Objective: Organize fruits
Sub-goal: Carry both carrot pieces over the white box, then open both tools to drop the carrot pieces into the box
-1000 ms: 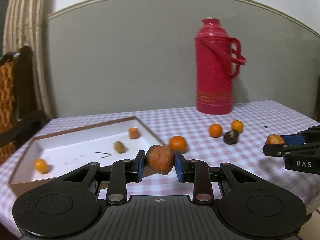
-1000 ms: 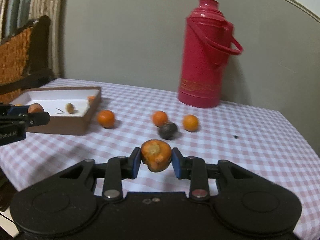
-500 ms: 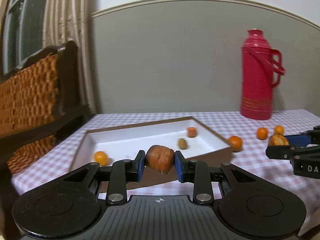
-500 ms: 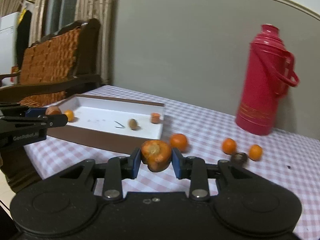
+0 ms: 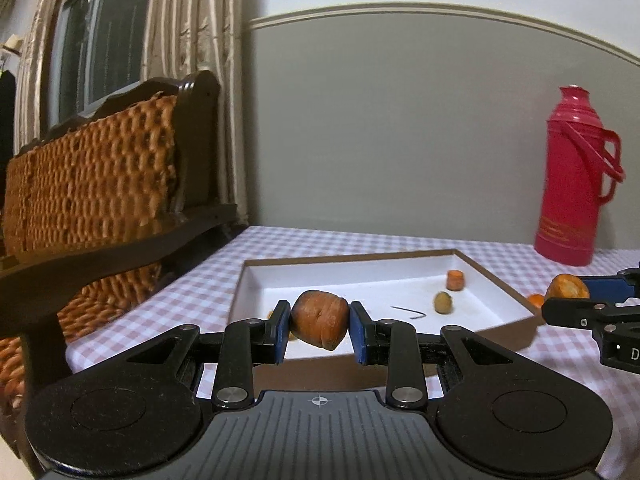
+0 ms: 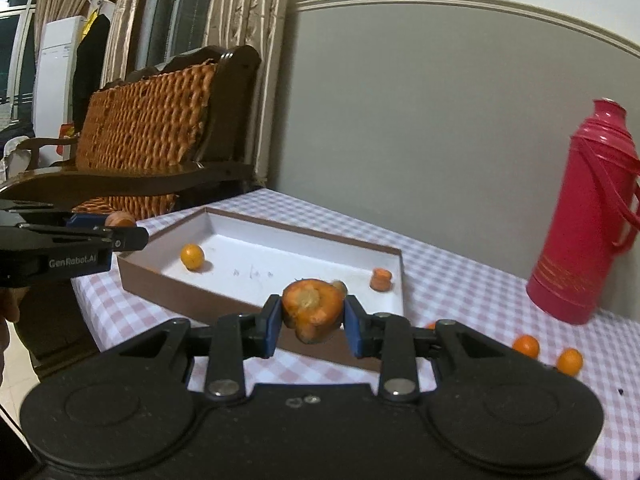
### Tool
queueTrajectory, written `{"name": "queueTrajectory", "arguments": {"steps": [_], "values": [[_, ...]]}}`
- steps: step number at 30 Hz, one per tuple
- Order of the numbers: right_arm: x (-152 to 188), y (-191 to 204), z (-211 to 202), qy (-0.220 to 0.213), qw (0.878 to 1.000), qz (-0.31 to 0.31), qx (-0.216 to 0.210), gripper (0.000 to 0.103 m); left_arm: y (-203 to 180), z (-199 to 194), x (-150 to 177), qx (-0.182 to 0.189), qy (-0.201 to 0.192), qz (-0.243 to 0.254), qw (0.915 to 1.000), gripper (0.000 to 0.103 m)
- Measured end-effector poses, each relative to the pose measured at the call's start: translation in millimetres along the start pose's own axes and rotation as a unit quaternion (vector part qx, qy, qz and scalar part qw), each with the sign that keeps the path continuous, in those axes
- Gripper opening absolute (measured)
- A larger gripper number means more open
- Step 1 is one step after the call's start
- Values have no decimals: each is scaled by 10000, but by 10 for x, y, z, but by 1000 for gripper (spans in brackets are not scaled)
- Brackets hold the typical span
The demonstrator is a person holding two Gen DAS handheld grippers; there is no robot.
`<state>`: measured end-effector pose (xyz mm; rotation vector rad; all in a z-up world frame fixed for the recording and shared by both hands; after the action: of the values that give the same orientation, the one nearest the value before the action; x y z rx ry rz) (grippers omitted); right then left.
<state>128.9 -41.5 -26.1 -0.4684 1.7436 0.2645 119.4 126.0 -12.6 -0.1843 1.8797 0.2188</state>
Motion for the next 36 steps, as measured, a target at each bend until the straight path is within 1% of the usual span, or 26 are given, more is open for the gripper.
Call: {"name": "queueTrajectory", "arguments": {"steps": [6,12,19,25,32,36], "values": [[-154,66,181,-144,9998,-116,61,24,111,123,-42,-55,-2,-122,9999,32],[-261,-28,389,-155,9998,64,132,24,151,189,-70,-74,-32,-142,9999,32],[-266,-53,454,-190,9996,141,154,24,182,319,-108,-81,-37,-147,9999,32],[-287,-101,494,-221,9994,170,208,24,190,480,-204,-155,-136,-143,9997,32],[-279,-201,612,-223,9990,185,335,24,252,651,-189,-237,-27,-222,9995,32],[-288,-245,690,-191,9989,243,362,24,251,751,-231,-270,-35,-188,9995,32]]}}
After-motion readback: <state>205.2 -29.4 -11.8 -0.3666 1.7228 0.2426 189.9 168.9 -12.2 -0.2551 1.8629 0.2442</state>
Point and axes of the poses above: each gripper's, at about its wrist camera, not at the fingertips, and z roughly the way its jaws point, y to its left, x to its underside, the point moved 1 cm from there along z, roughly the way its jaws point
